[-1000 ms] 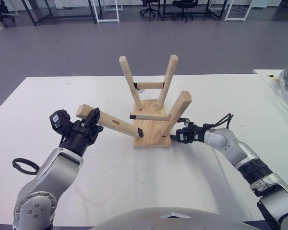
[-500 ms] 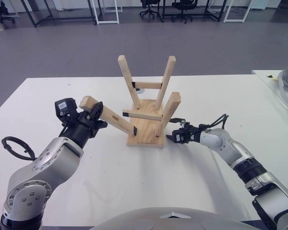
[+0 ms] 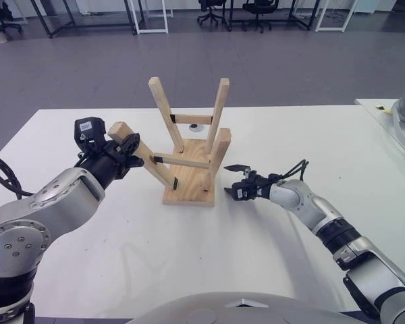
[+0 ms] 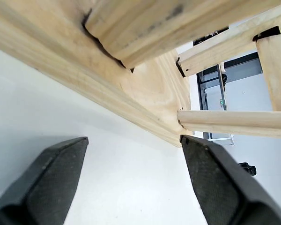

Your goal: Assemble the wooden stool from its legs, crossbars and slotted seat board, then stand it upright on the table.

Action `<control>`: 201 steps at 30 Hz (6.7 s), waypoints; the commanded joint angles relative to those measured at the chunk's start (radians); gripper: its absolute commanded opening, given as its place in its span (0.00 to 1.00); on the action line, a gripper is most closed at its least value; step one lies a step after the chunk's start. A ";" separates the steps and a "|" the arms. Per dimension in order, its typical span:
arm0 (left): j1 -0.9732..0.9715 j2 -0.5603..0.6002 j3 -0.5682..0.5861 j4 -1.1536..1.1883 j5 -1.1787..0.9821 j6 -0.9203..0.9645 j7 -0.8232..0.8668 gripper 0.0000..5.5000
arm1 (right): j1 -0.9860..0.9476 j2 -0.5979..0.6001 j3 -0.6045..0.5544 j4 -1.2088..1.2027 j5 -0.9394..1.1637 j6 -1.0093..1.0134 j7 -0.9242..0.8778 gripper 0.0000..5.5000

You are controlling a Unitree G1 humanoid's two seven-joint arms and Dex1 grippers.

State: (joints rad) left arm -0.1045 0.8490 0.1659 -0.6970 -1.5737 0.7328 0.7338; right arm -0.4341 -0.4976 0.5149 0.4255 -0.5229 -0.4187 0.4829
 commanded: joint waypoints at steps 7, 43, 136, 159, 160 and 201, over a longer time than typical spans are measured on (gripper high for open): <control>-0.059 -0.013 -0.099 0.067 0.026 0.052 0.050 0.19 | -0.001 -0.003 0.024 0.055 -0.044 0.013 0.010 0.67; -0.245 -0.362 -0.238 0.130 0.404 0.233 0.015 0.19 | -0.208 0.245 0.324 -0.446 -0.165 0.847 0.156 0.67; 0.585 -0.271 0.069 0.347 1.203 -0.368 -1.251 0.64 | 0.125 -0.187 -0.216 -0.533 0.605 0.591 0.724 0.67; 0.320 -0.341 -0.118 0.504 1.302 -0.228 -1.218 0.64 | -0.035 0.052 -0.149 0.322 0.413 0.172 0.517 0.67; 0.310 -0.346 -0.103 0.530 1.309 -0.262 -1.212 0.64 | -0.008 0.038 -0.145 0.262 0.438 0.190 0.557 0.67; 0.561 -0.238 0.080 -0.040 1.058 -0.052 -1.352 0.64 | 0.276 -0.149 -0.321 -0.730 0.820 0.914 0.619 0.67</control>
State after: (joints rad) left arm 0.4904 0.6079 0.2666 -0.6460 -0.3986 0.6668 -0.5446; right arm -0.1190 -0.6685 0.1860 -0.2337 0.2051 0.4725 1.0596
